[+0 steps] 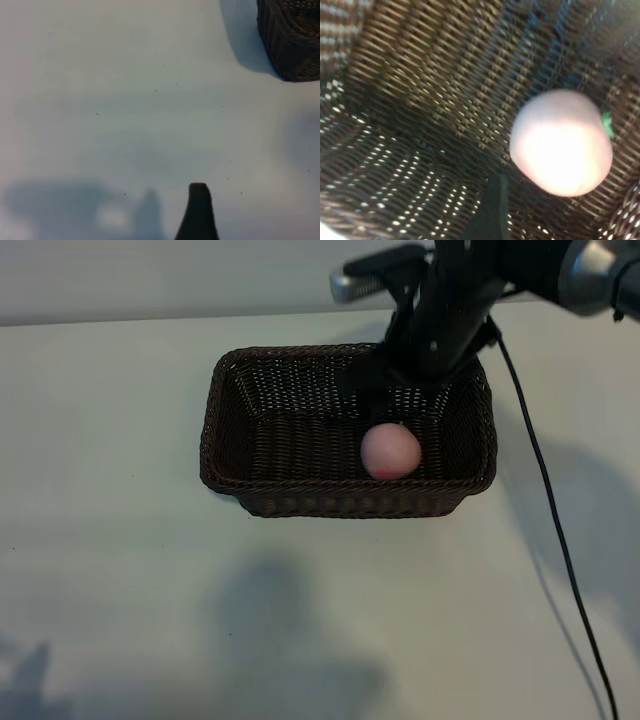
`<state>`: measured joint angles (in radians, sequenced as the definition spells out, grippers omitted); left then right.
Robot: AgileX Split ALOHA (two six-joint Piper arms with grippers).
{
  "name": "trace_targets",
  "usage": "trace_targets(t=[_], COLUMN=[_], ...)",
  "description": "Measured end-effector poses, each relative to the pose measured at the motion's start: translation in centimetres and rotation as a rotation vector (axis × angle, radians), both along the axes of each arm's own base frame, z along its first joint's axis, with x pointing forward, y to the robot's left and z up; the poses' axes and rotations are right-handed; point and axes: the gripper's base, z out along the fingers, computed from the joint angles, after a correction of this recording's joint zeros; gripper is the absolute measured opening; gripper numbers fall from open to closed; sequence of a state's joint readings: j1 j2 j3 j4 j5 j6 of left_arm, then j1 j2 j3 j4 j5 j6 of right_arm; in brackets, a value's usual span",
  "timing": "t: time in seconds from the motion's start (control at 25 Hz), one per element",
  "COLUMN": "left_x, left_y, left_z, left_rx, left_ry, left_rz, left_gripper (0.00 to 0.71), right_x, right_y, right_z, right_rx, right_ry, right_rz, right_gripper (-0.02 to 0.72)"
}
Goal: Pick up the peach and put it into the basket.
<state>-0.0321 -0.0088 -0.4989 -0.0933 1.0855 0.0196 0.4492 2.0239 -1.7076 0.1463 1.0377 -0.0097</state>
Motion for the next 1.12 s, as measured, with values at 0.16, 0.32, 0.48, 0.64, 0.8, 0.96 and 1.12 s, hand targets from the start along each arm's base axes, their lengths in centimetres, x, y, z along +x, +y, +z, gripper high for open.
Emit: trace_targets(t=[0.16, 0.32, 0.48, 0.64, 0.8, 0.96, 1.12], left_x=[0.0, 0.0, 0.0, 0.0, 0.0, 0.0, 0.0], left_y=[0.0, 0.0, 0.0, 0.0, 0.0, 0.0, 0.0], left_z=[0.0, 0.0, 0.0, 0.0, 0.0, 0.0, 0.0], left_rx=[0.0, -0.001, -0.001, -0.001, -0.001, -0.001, 0.0], left_ry=[0.0, 0.0, 0.0, 0.0, 0.0, 0.0, 0.0], left_rz=[0.0, 0.0, 0.0, 0.0, 0.0, 0.0, -0.001], left_gripper=[0.59, 0.59, 0.59, 0.59, 0.59, 0.59, 0.59], right_x=[0.9, 2.5, 4.4, 5.4, 5.3, 4.7, 2.9], right_y=[-0.7, -4.3, -10.2, -17.3, -24.1, -28.3, -30.5], right_z=[3.2, 5.6, 6.6, 6.7, 6.7, 6.7, 7.9], right_rx=[-0.012, -0.066, -0.099, -0.118, -0.122, -0.087, -0.03], right_ry=[-0.041, -0.082, -0.121, -0.116, -0.106, -0.097, -0.104], right_rz=[0.007, -0.052, -0.171, -0.321, -0.476, -0.579, -0.637], right_gripper=[0.657, 0.631, 0.619, 0.608, 0.598, 0.596, 0.596])
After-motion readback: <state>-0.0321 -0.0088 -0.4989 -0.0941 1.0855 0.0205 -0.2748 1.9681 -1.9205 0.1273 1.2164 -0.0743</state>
